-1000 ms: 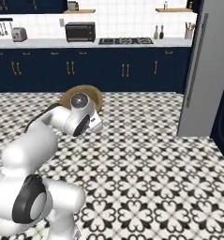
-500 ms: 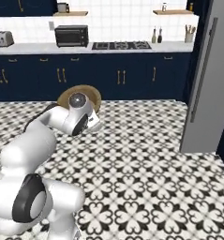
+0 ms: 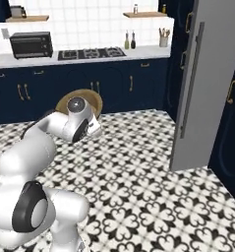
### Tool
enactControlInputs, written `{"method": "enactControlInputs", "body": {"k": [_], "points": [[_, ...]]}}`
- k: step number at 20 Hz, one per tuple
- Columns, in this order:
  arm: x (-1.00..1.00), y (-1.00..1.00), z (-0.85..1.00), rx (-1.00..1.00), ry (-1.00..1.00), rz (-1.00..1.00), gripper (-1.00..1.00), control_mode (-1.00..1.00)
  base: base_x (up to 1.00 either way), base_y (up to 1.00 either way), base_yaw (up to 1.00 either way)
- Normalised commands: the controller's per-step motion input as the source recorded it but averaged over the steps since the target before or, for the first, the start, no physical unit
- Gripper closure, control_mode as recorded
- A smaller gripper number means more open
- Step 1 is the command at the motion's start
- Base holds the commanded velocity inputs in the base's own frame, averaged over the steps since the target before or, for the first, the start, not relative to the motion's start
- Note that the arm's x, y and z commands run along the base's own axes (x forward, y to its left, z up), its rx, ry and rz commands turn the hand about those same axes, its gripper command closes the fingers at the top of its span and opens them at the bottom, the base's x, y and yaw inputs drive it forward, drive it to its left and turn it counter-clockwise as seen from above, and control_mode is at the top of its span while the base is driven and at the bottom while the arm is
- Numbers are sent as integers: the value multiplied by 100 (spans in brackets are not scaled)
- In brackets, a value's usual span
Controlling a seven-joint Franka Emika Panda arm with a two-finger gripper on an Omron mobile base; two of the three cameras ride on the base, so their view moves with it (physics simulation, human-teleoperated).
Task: Pick the chicken drumstick and lime from their plates and place them in the bowl. Then put the bowl in the fridge.
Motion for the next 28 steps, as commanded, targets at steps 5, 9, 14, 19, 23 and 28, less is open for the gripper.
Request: {"method": "enactControlInputs", "body": {"k": [5, 9, 14, 19, 23, 28], "points": [[0, 0, 0, 0, 0, 0, 100, 100, 100, 2, -42], [0, 0, 0, 0, 0, 0, 100, 100, 100, 27, -46], [0, 0, 0, 0, 0, 0, 100, 100, 100, 55, -43], [0, 0, 0, 0, 0, 0, 100, 100, 100, 97, -52], [0, 0, 0, 0, 0, 0, 100, 100, 92, 100, -54], [0, 0, 0, 0, 0, 0, 100, 100, 64, 100, -49]]}}
